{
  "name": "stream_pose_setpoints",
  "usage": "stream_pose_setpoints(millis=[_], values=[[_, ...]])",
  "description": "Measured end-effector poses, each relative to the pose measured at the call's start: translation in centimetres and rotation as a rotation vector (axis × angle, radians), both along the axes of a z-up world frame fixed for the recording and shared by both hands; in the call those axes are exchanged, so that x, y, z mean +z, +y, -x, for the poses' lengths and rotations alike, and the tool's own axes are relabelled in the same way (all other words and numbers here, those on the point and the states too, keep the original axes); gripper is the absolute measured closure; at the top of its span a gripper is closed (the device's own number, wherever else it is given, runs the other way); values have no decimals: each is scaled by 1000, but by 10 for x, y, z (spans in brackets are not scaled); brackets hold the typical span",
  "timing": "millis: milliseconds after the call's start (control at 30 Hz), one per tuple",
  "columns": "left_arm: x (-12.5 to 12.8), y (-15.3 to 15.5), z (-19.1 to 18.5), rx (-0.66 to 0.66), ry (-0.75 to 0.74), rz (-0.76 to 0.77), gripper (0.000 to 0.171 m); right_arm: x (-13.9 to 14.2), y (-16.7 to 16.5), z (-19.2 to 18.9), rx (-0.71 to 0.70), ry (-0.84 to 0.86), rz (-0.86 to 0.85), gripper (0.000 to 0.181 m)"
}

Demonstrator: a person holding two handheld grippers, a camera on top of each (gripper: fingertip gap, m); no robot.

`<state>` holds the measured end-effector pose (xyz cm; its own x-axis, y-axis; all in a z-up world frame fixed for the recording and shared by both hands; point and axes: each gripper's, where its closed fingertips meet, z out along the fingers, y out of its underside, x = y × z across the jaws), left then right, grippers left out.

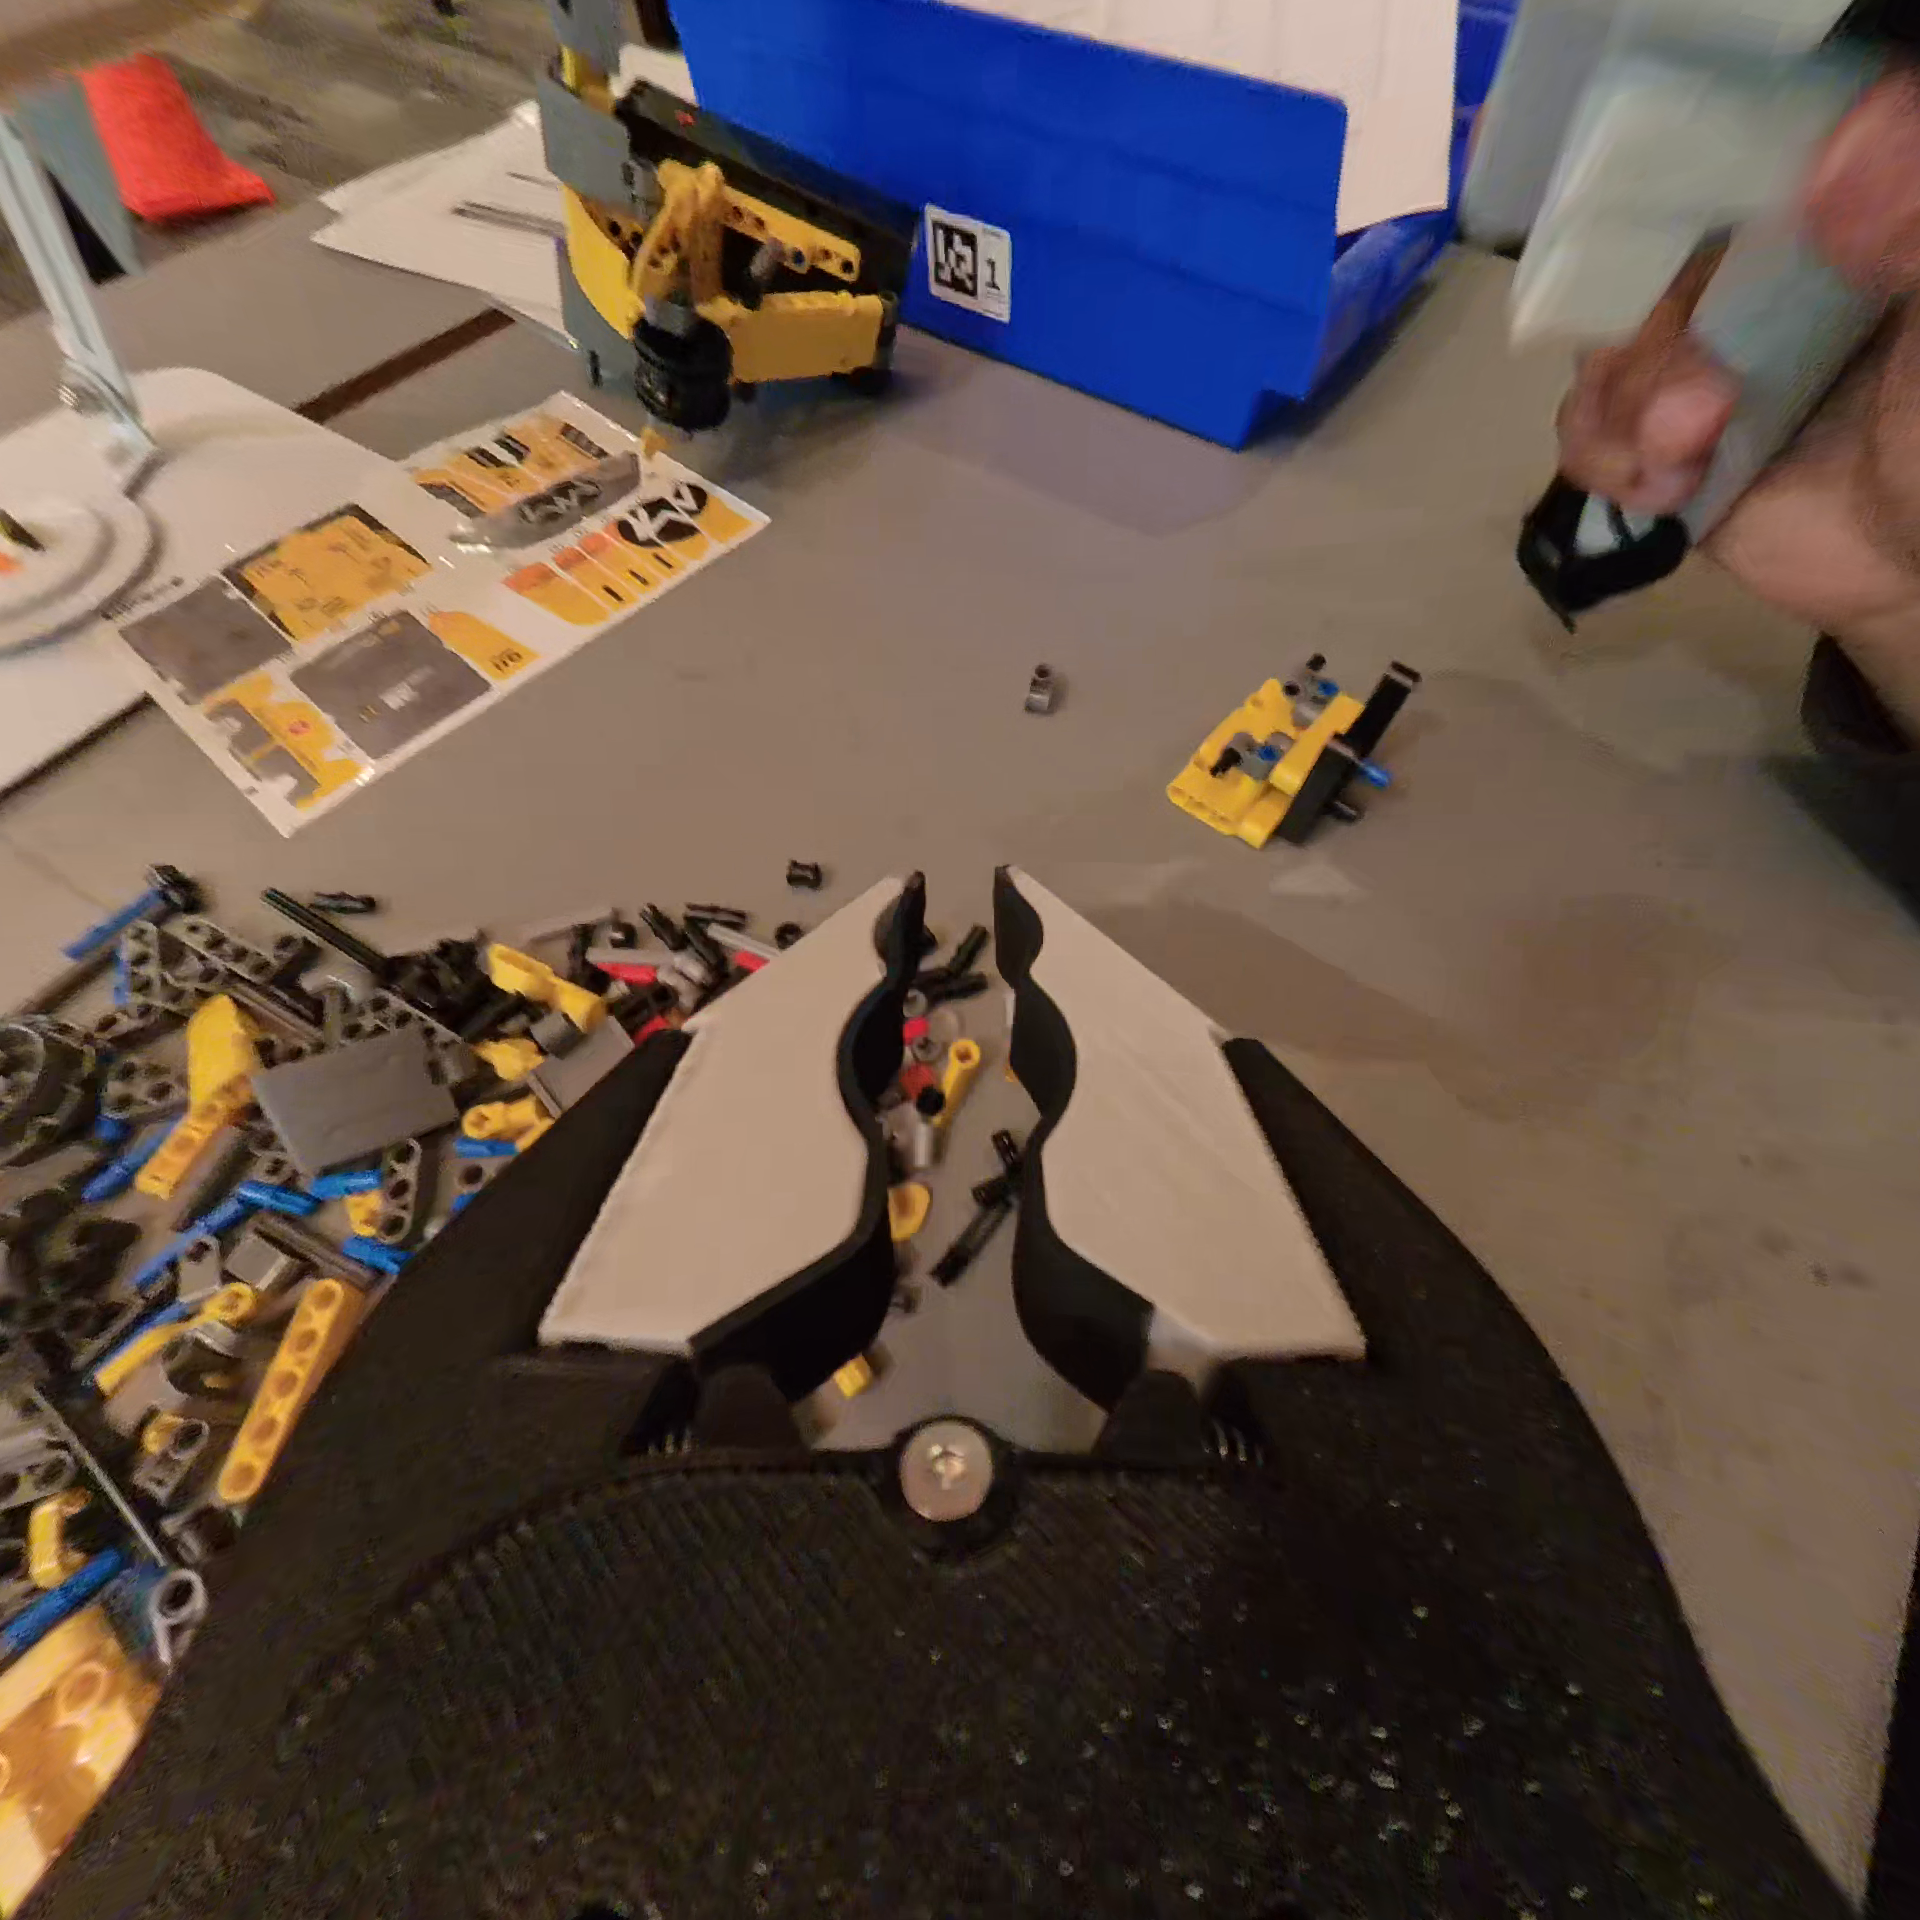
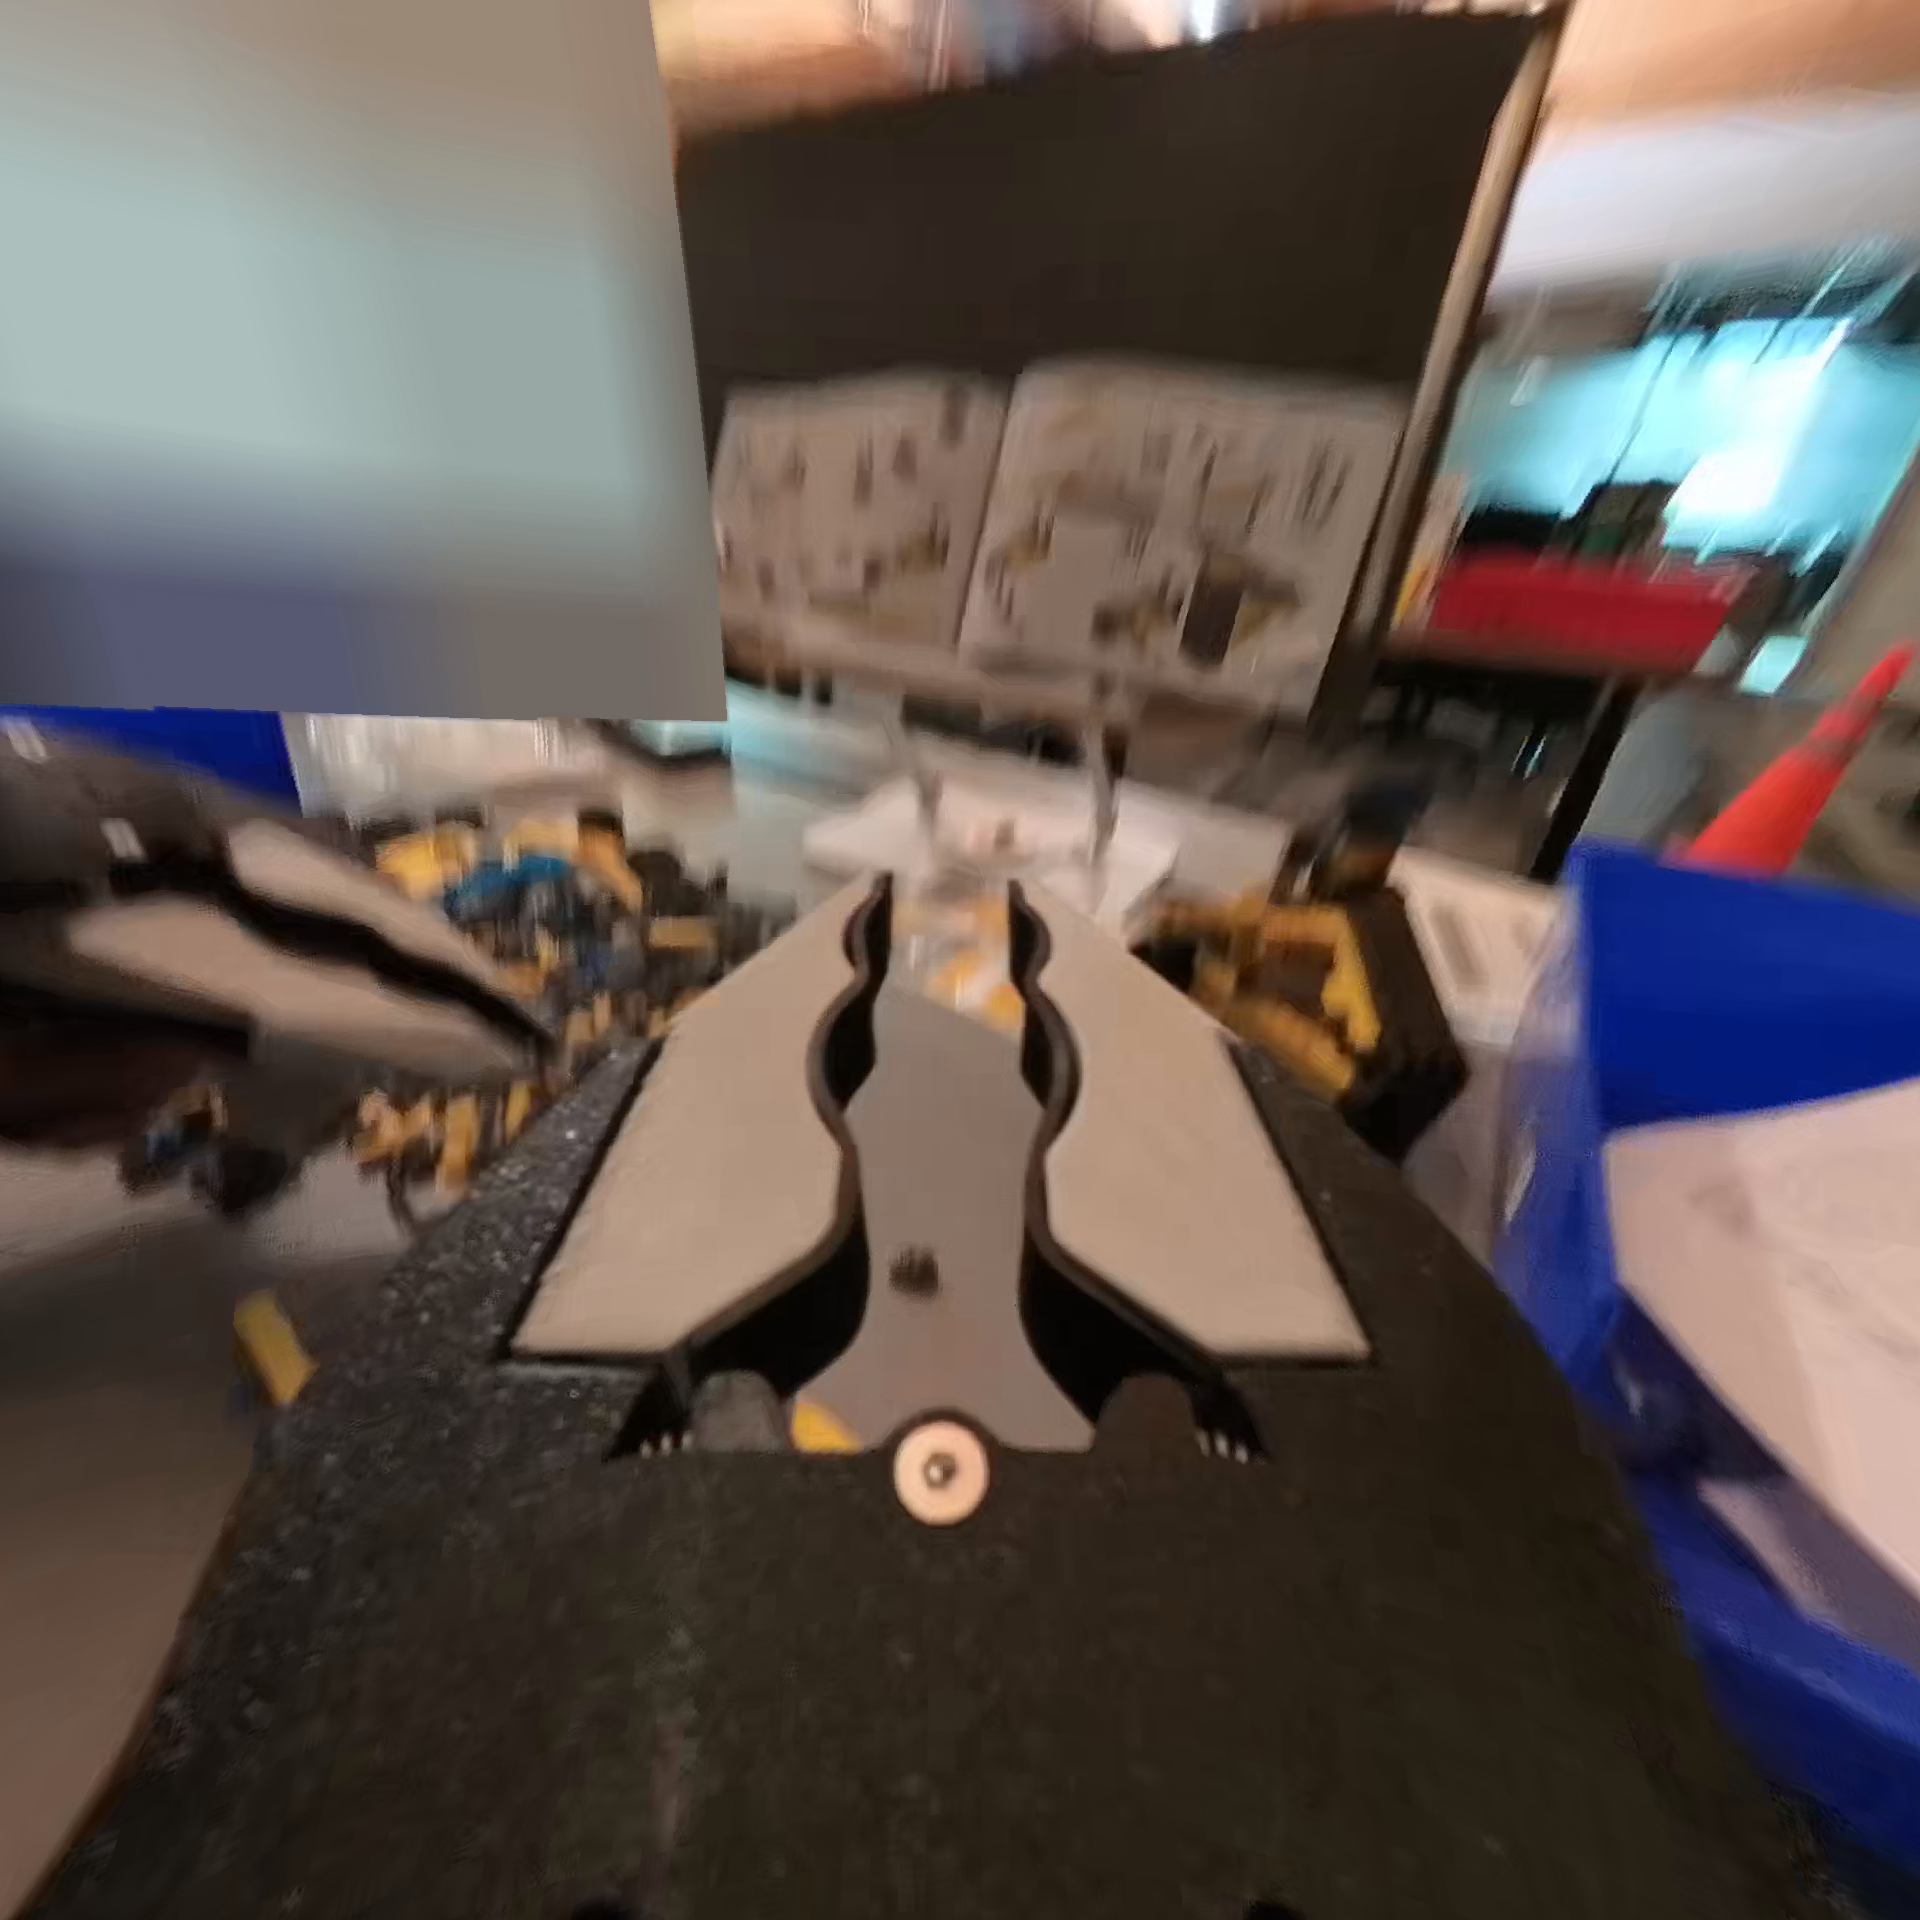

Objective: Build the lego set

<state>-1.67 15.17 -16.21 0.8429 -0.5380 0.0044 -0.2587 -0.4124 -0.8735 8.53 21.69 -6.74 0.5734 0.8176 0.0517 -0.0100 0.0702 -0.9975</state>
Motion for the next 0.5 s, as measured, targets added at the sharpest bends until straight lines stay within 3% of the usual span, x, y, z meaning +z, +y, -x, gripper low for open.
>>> stream_pose_setpoints(millis=[67, 133, 200, 300, 367, 500], values=[[8, 5, 2, 9, -34, -10, 163, -47, 14, 3, 24, -233, 160, 146], [14, 6, 9, 24, -76, -18, 162, -75, 21, 0, 56, -410, 231, 143], [13, 7, 18, 56, -105, -27, 162, -74, 28, -1, 65, -439, 202, 142], [6, 8, 29, 110, -150, -2, 161, -73, 17, 14, 194, -439, 203, 151], [3, 7, 31, 116, -175, 13, 160, -95, 10, 23, 270, -554, 262, 148], [3, 4, 31, 107, -175, 3, 159, -130, 14, 30, 287, -700, 336, 147]])
